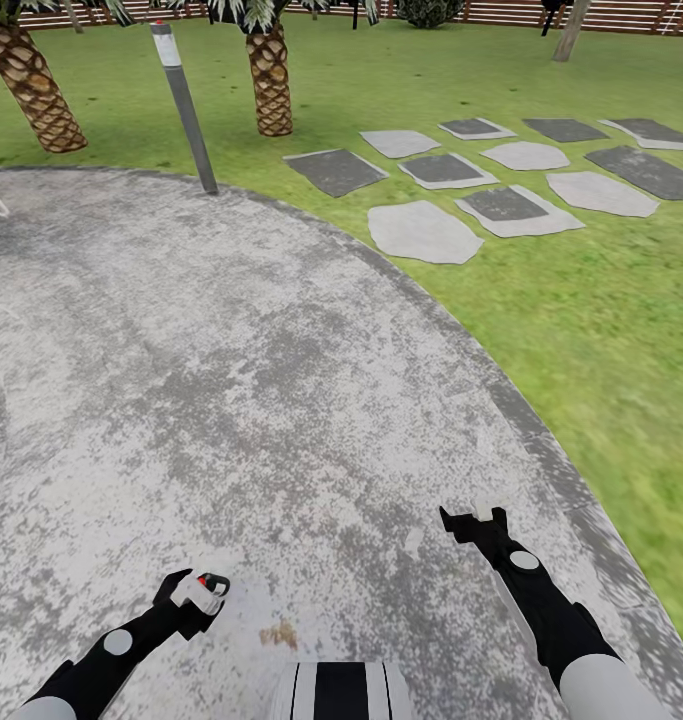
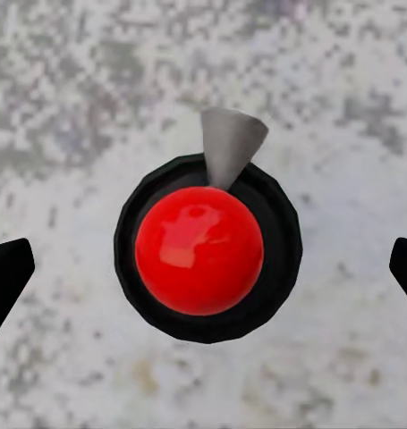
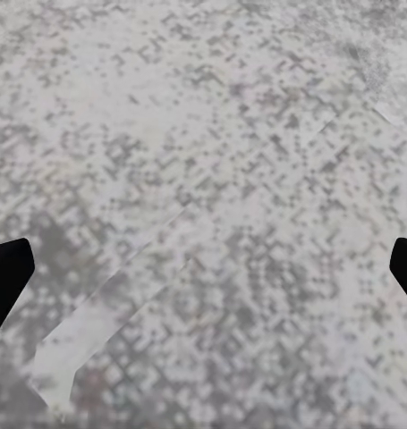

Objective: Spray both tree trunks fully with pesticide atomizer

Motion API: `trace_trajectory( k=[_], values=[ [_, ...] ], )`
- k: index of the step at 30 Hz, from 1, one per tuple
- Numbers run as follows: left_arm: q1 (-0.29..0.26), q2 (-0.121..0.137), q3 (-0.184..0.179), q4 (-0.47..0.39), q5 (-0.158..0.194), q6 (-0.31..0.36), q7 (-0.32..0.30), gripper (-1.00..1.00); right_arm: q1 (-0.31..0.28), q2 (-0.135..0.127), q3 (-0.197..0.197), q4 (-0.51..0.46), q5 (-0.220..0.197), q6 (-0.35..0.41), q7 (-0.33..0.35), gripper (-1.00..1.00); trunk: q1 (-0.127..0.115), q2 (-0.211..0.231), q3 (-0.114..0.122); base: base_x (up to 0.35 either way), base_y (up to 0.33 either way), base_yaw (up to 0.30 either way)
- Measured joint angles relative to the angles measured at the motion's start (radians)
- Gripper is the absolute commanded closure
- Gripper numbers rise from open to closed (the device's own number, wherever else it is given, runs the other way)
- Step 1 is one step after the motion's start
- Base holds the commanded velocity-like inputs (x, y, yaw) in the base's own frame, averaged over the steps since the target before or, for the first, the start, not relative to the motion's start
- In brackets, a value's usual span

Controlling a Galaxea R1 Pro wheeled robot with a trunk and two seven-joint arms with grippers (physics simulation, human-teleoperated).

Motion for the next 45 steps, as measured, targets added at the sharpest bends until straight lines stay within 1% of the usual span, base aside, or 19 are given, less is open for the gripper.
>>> trace_trajectory(
  k=[10,20,27,28,45],
  values=[
    [0.000,-0.001,0.000,0.002,0.000,-0.002,0.004,-1.00,0.000,0.000,0.000,0.000,0.000,0.000,0.000,-1.00,0.000,0.000,0.000,0.000,0.000,0.000],
    [0.000,-0.002,-0.001,0.003,-0.001,-0.002,-0.003,-1.00,0.000,0.000,0.000,0.000,0.000,0.000,0.000,-1.00,0.000,0.000,0.011,0.000,0.000,0.000],
    [0.000,-0.004,-0.001,0.008,-0.002,-0.001,-0.007,-1.00,0.000,0.000,-0.001,0.000,0.000,0.000,0.000,-1.00,0.000,0.000,0.012,0.000,0.000,0.000],
    [0.000,-0.004,-0.001,0.008,-0.002,-0.001,-0.007,1.00,0.000,0.000,-0.001,0.000,0.000,0.000,0.000,-1.00,0.000,0.000,0.012,0.000,0.000,0.000],
    [0.000,-0.004,-0.001,0.001,0.001,-0.003,-0.006,1.00,0.000,0.000,-0.001,0.000,0.000,0.000,0.000,-1.00,0.000,0.000,0.012,0.000,0.000,0.000]
  ],
)
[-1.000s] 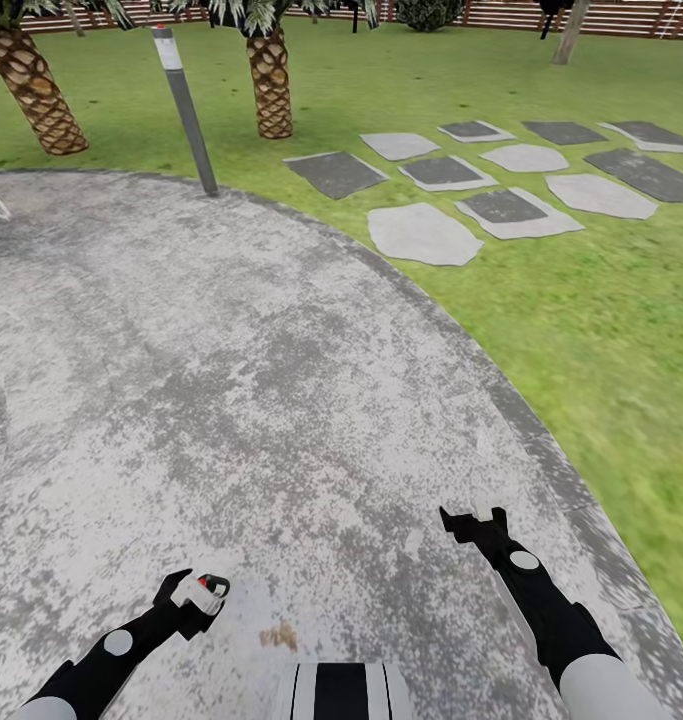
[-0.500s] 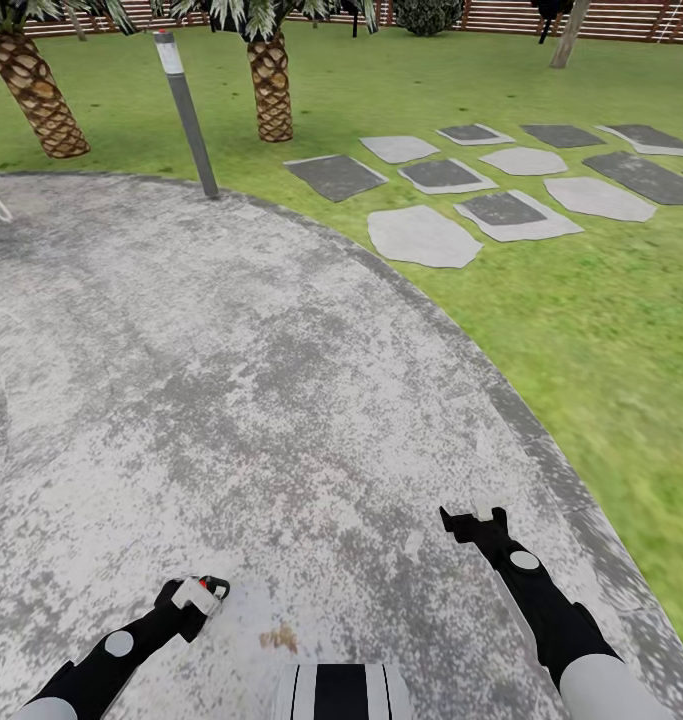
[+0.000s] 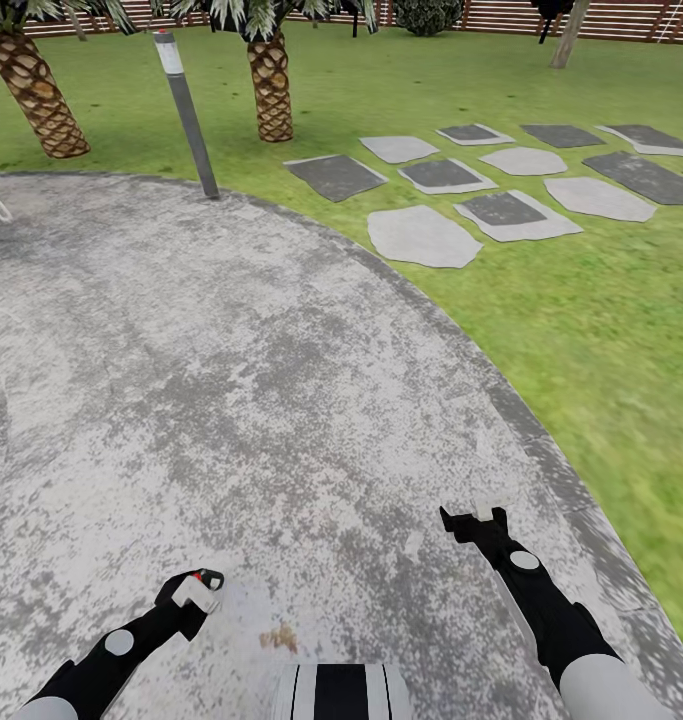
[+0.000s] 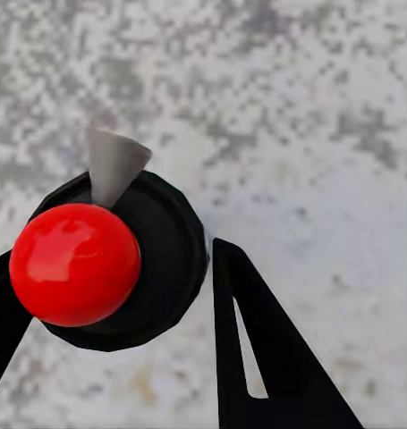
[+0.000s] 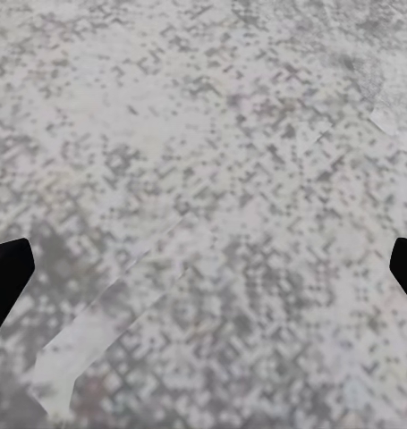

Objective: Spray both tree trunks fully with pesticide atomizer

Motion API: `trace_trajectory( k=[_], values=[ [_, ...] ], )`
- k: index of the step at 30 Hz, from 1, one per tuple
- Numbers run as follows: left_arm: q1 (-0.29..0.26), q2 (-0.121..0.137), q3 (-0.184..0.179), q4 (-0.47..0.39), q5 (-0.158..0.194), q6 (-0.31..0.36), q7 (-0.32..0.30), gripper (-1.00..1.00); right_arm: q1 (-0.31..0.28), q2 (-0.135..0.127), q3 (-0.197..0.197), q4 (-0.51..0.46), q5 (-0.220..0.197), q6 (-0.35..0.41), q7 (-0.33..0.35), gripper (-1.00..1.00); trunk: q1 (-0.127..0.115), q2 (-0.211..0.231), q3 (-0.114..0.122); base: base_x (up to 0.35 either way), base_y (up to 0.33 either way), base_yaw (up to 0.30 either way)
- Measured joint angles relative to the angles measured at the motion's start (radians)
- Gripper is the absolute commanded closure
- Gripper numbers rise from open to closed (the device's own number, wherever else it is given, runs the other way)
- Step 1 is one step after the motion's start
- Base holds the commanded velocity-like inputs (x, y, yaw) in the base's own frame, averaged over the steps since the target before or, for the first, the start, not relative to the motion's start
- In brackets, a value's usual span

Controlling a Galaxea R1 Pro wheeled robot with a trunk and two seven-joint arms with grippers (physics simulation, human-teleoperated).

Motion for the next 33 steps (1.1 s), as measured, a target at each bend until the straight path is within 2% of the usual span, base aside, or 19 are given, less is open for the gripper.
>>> trace_trajectory(
  k=[22,33],
  values=[
    [0.000,0.000,0.000,-0.002,0.000,0.002,0.001,1.00,0.000,0.000,0.001,0.000,0.000,0.000,0.000,-1.00,0.000,0.000,0.004,0.000,0.000,0.000],
    [0.000,0.000,0.000,-0.002,0.001,0.004,0.001,1.00,0.000,0.000,0.002,0.000,0.000,0.000,0.000,-1.00,-0.005,0.003,0.046,0.000,0.000,0.000]
  ],
)
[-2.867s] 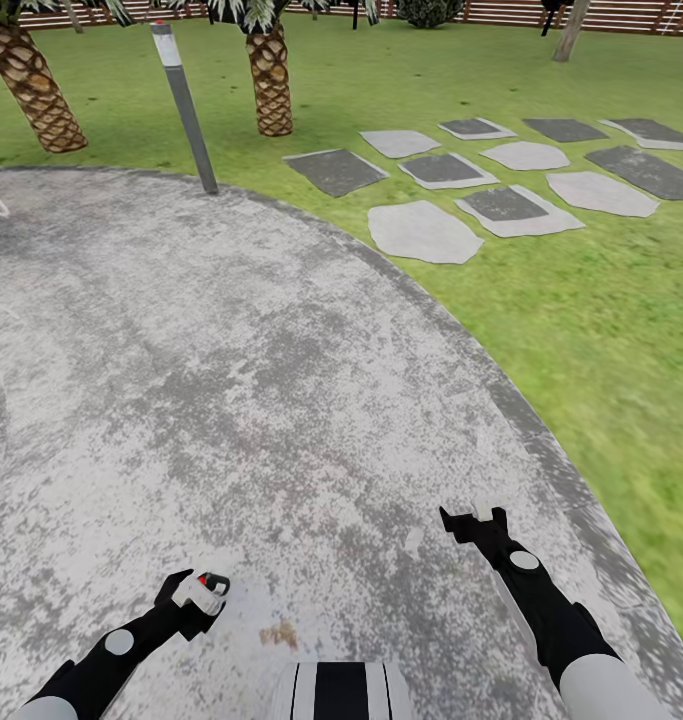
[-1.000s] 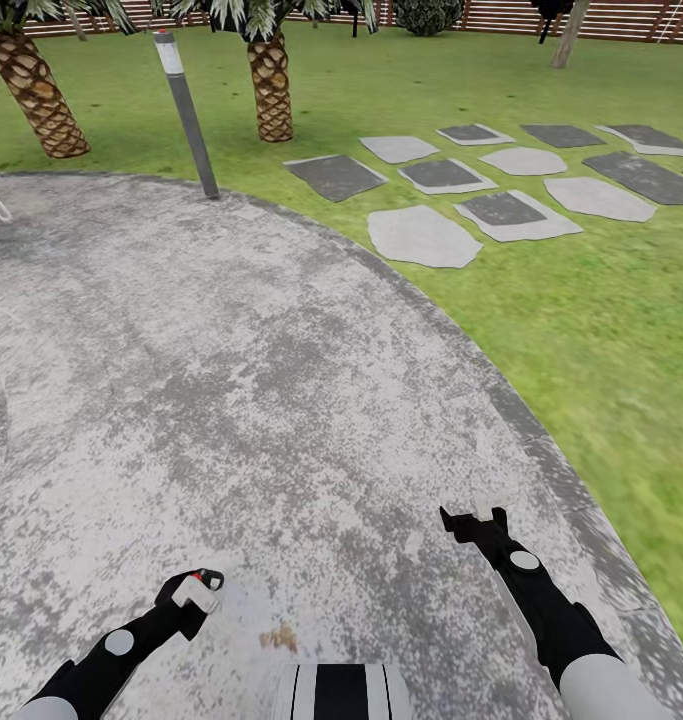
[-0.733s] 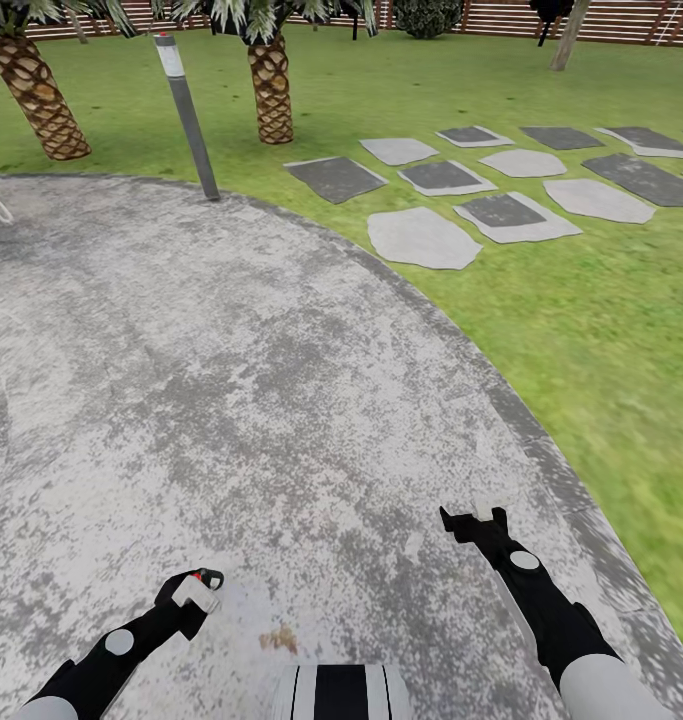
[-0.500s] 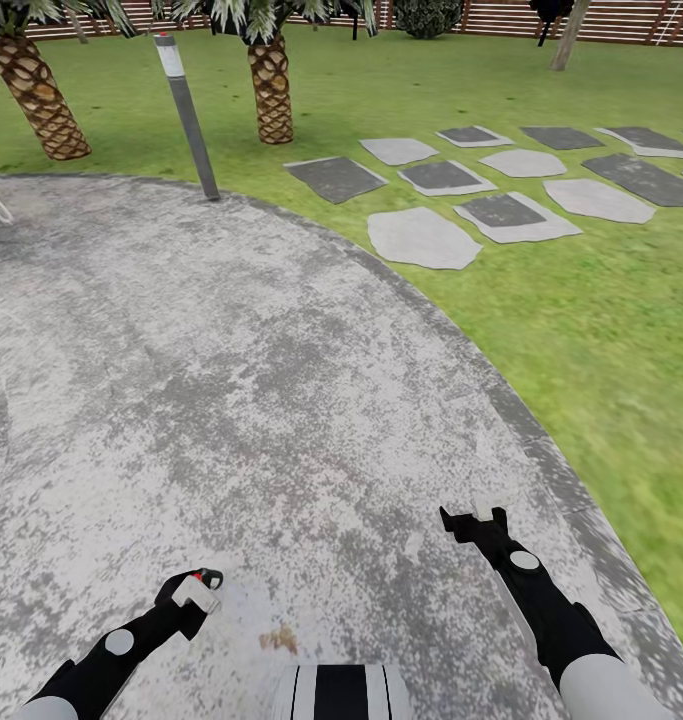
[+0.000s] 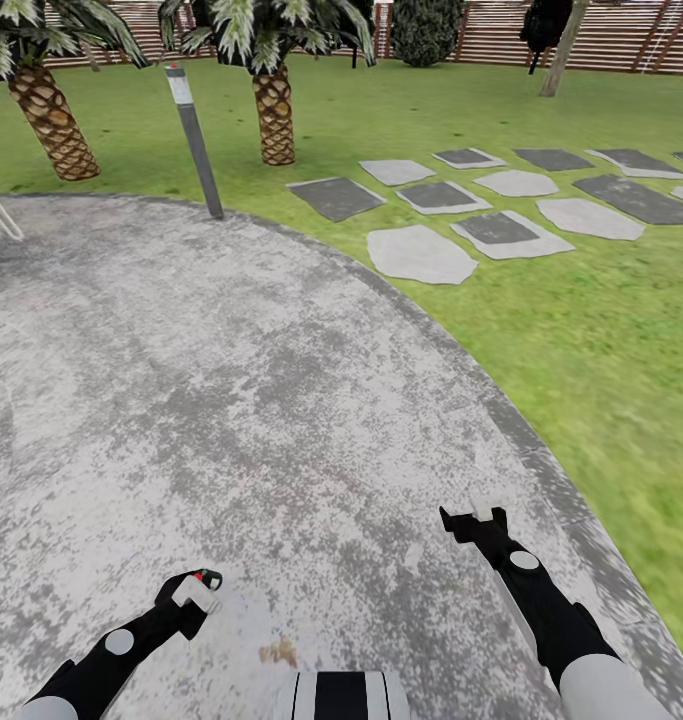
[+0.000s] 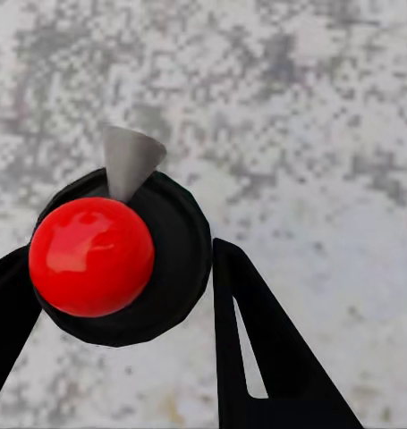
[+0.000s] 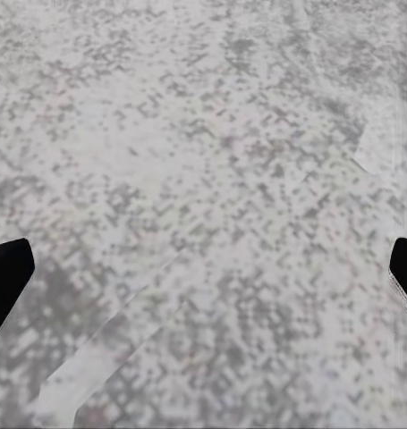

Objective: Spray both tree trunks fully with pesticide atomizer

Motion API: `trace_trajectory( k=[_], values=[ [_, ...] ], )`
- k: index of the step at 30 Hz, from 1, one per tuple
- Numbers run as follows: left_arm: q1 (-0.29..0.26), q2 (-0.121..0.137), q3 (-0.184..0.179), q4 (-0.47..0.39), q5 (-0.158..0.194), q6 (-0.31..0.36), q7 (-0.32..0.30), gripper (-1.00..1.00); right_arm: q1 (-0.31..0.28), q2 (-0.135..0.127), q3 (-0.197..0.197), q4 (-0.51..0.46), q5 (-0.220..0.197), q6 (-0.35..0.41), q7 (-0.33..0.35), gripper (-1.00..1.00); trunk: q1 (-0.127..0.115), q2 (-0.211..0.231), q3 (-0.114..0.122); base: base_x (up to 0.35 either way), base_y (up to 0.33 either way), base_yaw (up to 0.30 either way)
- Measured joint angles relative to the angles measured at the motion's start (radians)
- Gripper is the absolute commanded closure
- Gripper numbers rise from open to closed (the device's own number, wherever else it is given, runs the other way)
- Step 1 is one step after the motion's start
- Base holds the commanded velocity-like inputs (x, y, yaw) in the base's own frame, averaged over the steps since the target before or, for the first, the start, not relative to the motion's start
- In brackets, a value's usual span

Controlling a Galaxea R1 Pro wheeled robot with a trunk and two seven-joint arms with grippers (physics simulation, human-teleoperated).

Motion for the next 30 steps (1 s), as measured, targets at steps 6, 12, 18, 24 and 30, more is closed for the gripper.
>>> trace_trajectory(
  k=[6,12,18,24,30],
  values=[
    [0.000,0.000,0.000,0.000,0.000,0.000,0.000,1.00,0.000,0.000,0.000,0.000,0.000,0.000,0.000,-1.00,-0.003,0.001,0.023,0.000,0.000,0.000],
    [0.000,0.000,0.000,0.000,0.001,0.000,0.001,1.00,0.000,-0.001,0.000,0.005,0.003,0.000,-0.001,-1.00,-0.005,0.003,0.046,0.000,0.000,0.000],
    [0.000,0.000,0.001,0.001,0.001,0.002,0.002,1.00,0.000,-0.002,0.000,0.003,0.002,0.000,-0.002,-1.00,-0.008,0.004,0.070,0.000,0.000,0.000],
    [0.000,-0.001,0.012,0.003,0.006,0.006,0.004,1.00,0.000,-0.002,-0.001,0.003,0.001,-0.001,-0.002,-1.00,-0.011,0.006,0.093,0.000,0.000,-0.035],
    [0.000,-0.002,0.017,0.015,0.010,0.007,0.009,1.00,0.000,-0.004,-0.002,0.002,0.001,-0.002,-0.002,-1.00,-0.014,0.007,0.122,0.000,0.000,-0.194]
  ],
)
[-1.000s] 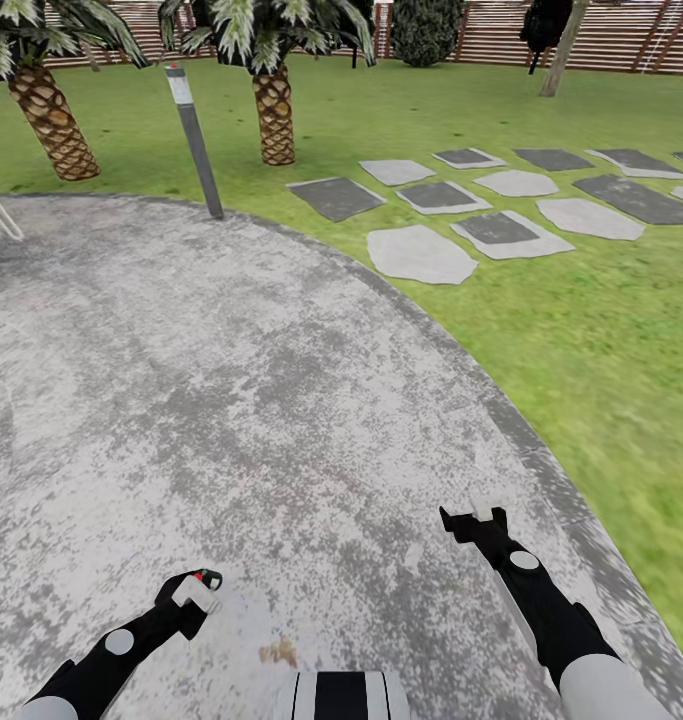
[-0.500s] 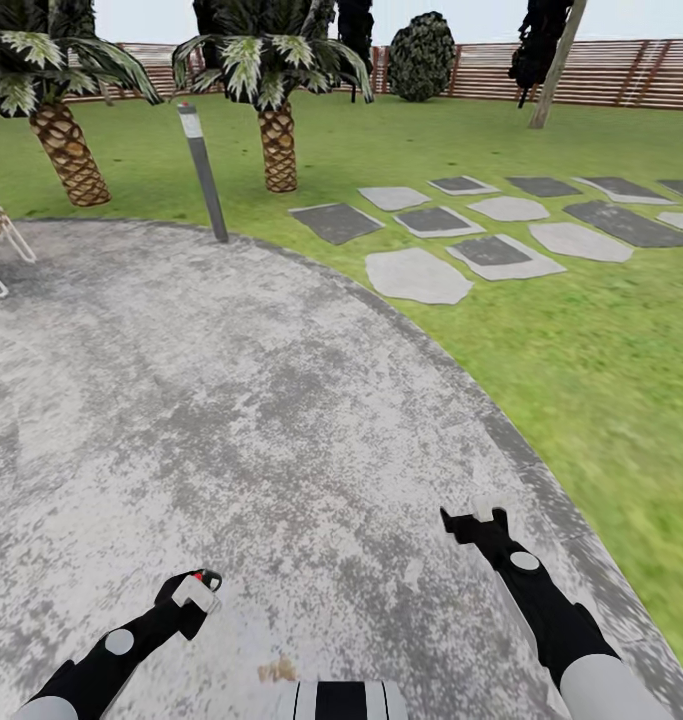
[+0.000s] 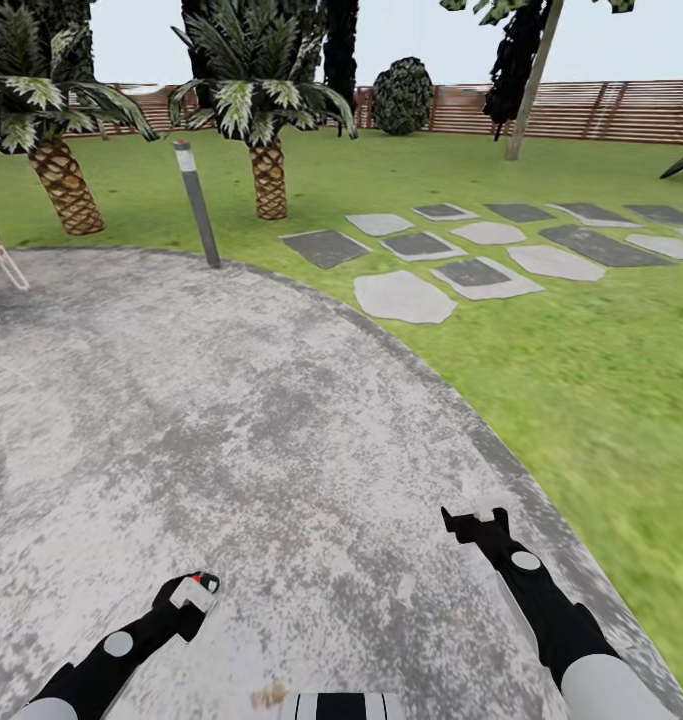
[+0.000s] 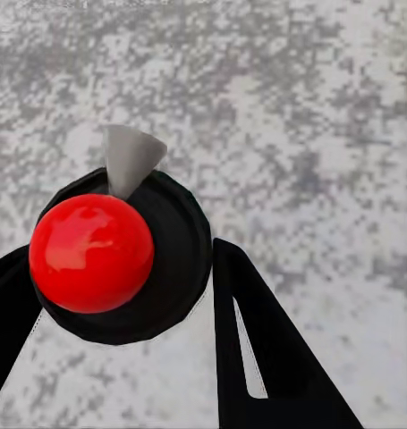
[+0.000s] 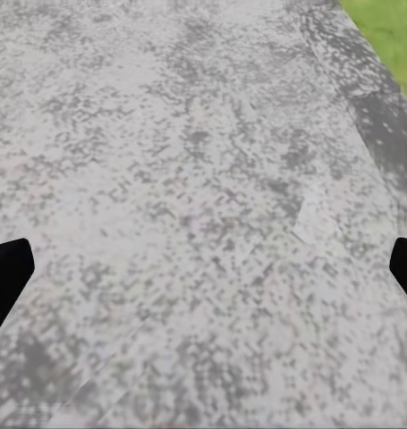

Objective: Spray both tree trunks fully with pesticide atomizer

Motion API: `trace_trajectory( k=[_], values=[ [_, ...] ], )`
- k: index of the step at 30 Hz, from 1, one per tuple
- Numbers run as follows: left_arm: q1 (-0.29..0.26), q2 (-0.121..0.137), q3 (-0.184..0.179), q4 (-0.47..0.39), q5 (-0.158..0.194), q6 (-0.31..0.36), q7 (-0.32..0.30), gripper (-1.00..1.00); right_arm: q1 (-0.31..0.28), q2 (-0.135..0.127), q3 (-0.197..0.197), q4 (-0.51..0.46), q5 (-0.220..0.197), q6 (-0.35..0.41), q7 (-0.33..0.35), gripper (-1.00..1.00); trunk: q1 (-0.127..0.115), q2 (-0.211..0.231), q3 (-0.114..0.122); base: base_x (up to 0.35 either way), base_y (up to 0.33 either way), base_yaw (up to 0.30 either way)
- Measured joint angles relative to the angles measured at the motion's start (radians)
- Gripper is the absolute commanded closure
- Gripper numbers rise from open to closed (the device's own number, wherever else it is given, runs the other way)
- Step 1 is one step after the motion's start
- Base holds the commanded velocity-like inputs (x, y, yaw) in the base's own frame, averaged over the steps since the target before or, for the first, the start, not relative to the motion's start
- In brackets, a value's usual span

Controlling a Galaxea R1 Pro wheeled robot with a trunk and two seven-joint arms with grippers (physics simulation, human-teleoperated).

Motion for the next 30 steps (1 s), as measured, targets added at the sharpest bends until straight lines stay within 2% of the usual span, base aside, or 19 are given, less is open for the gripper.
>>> trace_trajectory(
  k=[3,6,13,19,22,23,24,26,30],
  values=[
    [0.000,0.000,0.001,0.003,0.002,0.002,0.003,1.00,0.000,-0.001,0.000,0.000,0.001,0.000,-0.001,-1.00,-0.001,0.001,0.015,0.000,0.000,-0.207],
    [0.001,0.001,0.005,0.005,0.003,0.009,0.006,1.00,0.001,-0.003,0.000,0.005,0.001,-0.001,-0.001,-1.00,-0.001,0.001,0.019,0.000,0.000,-0.203],
    [0.001,0.000,0.069,0.053,0.004,0.011,0.009,1.00,0.008,-0.006,-0.003,0.007,0.001,-0.006,-0.003,-1.00,-0.001,0.001,0.028,0.000,0.000,-0.201],
    [0.000,-0.006,0.086,0.058,0.013,0.012,0.009,1.00,0.048,-0.013,-0.005,0.007,0.001,-0.047,-0.008,-1.00,-0.004,0.002,0.055,0.000,0.000,-0.201],
    [0.000,-0.008,0.091,0.059,0.059,0.012,0.010,1.00,0.076,-0.022,-0.006,0.007,0.001,-0.074,-0.028,-1.00,-0.005,0.003,0.071,0.000,0.000,-0.200],
    [0.000,-0.008,0.095,0.057,0.142,0.014,0.010,1.00,0.118,-0.028,-0.006,0.007,0.001,-0.100,-0.092,-1.00,-0.005,0.003,0.076,0.000,0.000,-0.199],
    [0.000,-0.008,0.094,0.057,0.163,0.015,0.010,1.00,0.138,-0.029,-0.006,0.007,0.001,-0.114,-0.114,-1.00,-0.006,0.003,0.081,0.000,0.000,-0.199],
    [0.001,-0.008,0.094,0.058,0.201,0.016,0.016,1.00,0.182,-0.029,-0.006,0.008,-0.001,-0.160,-0.151,-1.00,-0.007,0.003,0.091,0.000,0.000,-0.199],
    [0.000,-0.009,0.095,0.059,0.221,0.018,0.077,1.00,0.254,-0.030,-0.007,0.011,-0.002,-0.236,-0.169,-1.00,-0.009,0.004,0.112,0.000,0.000,-0.198]
  ],
)
